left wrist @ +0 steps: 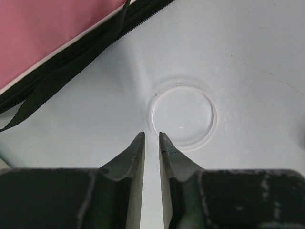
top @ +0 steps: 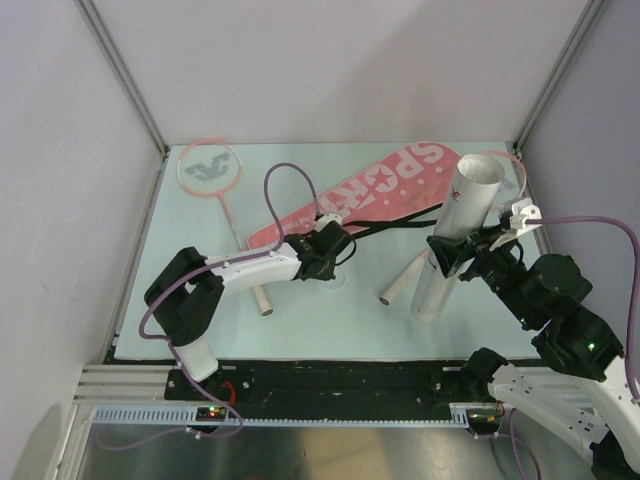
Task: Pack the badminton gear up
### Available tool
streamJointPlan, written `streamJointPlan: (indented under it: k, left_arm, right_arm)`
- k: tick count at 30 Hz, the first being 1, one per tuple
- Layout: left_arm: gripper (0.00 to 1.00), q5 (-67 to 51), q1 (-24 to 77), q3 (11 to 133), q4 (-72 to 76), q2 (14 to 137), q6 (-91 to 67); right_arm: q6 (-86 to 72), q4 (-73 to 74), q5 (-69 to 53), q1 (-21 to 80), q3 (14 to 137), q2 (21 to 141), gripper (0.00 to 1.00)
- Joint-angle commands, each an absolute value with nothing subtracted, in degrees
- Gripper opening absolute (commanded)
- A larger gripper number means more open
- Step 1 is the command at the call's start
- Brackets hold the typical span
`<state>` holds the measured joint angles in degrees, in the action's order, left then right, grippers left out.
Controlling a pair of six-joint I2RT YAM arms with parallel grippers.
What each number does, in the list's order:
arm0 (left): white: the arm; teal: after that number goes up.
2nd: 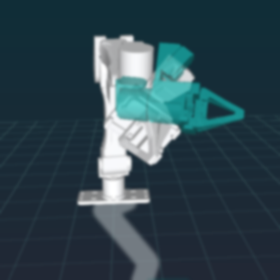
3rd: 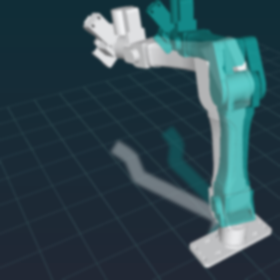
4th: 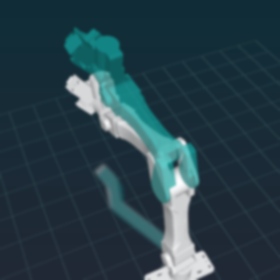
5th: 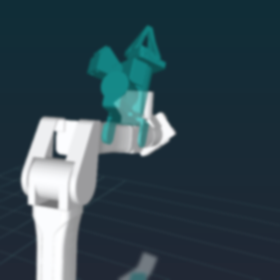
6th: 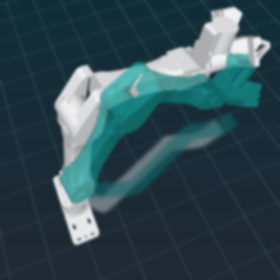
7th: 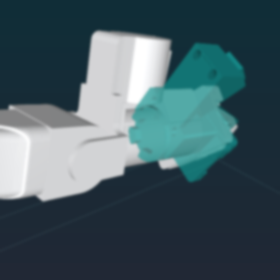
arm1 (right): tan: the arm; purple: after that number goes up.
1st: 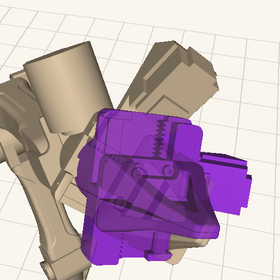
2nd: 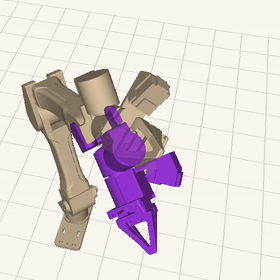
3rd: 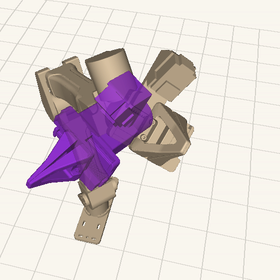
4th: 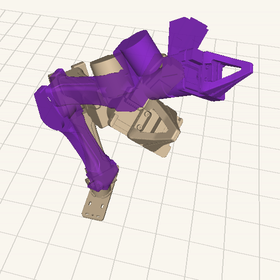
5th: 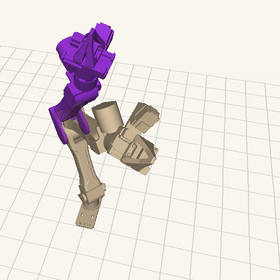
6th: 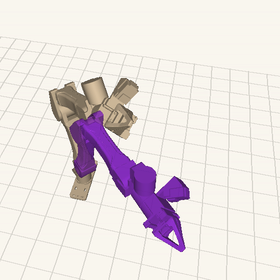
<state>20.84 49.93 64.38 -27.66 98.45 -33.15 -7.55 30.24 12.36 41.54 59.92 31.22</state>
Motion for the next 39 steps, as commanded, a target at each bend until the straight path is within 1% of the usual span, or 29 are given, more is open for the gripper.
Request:
streamJointPlan:
  k: [1,15,22,24,26,29,30,32,39]
  left_arm:
    - [0.23,21.35,48.69,64.06,-26.75,99.74,-34.63]
    - [0.28,17.67,47.27,63.15,-24.11,105.18,-35.61]
    - [0.28,15.61,47.23,62.74,-22.63,106.03,-36.02]
    - [0.26,15.33,47.25,62.57,-22.38,106.00,-35.90]
    - [0.21,14.99,47.25,62.45,-22.21,106.06,-35.80]
    - [0.06,14.84,47.12,61.74,-22.13,105.17,-35.92]
    - [0.03,14.89,46.98,61.23,-22.10,104.44,-35.89]
    - [0.01,15.39,46.73,60.07,-22.09,101.50,-35.65]
    - [0.00,11.94,42.99,56.81,-21.90,87.27,-34.59]
  right_arm:
    - [-8.69,26.76,11.61,41.84,60.50,31.47,0.59]
    - [-8.72,26.49,11.46,41.88,60.56,31.75,0.59]
    - [-8.78,26.43,11.42,41.95,60.55,32.11,0.59]
    - [-8.83,26.41,11.43,41.97,60.55,32.24,0.59]
    - [-8.93,26.42,11.45,42.00,60.56,32.47,0.59]
    - [-9.11,26.47,11.30,42.12,60.29,32.92,0.59]
    - [-9.13,26.42,11.05,42.15,60.03,33.07,0.59]
    - [-9.14,25.92,10.50,42.18,59.19,33.27,0.59]
    - [-7.73,24.16,5.33,42.60,58.03,38.50,0.59]
